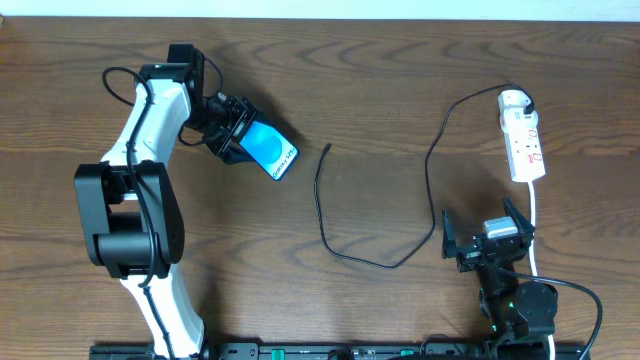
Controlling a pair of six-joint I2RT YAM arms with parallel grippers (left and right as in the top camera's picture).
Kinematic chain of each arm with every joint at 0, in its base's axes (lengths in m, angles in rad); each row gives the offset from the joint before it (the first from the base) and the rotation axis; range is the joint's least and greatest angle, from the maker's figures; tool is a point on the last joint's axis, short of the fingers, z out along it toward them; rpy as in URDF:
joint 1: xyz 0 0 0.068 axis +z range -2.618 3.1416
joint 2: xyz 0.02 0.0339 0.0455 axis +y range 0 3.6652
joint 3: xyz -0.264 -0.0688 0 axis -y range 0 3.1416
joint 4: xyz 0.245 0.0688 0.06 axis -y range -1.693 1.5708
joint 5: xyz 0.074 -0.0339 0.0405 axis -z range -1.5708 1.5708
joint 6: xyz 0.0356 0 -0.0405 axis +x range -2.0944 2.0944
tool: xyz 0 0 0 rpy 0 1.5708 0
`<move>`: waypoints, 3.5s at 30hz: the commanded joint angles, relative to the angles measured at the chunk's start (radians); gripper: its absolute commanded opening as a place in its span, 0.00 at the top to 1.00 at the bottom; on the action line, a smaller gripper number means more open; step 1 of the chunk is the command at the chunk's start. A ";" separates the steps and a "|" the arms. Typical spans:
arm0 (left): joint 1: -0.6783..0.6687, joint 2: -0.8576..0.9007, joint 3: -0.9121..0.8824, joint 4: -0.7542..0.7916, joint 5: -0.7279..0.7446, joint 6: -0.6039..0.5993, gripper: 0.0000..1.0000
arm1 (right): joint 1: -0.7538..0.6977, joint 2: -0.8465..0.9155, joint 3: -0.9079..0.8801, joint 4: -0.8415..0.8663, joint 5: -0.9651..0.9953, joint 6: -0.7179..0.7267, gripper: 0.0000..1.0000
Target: Plug charger to phone and switch on socket
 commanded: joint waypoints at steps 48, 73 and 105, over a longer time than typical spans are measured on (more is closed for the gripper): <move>0.001 -0.030 -0.259 0.201 -0.734 0.048 0.33 | -0.006 -0.005 -0.002 -0.003 0.001 0.011 0.01; 0.000 -0.024 -0.307 0.196 -0.733 0.079 0.18 | -0.006 -0.005 -0.002 -0.003 0.001 0.011 0.01; -0.001 -0.036 -0.325 0.200 -0.713 0.089 0.29 | -0.006 -0.005 -0.002 -0.003 0.001 0.010 0.01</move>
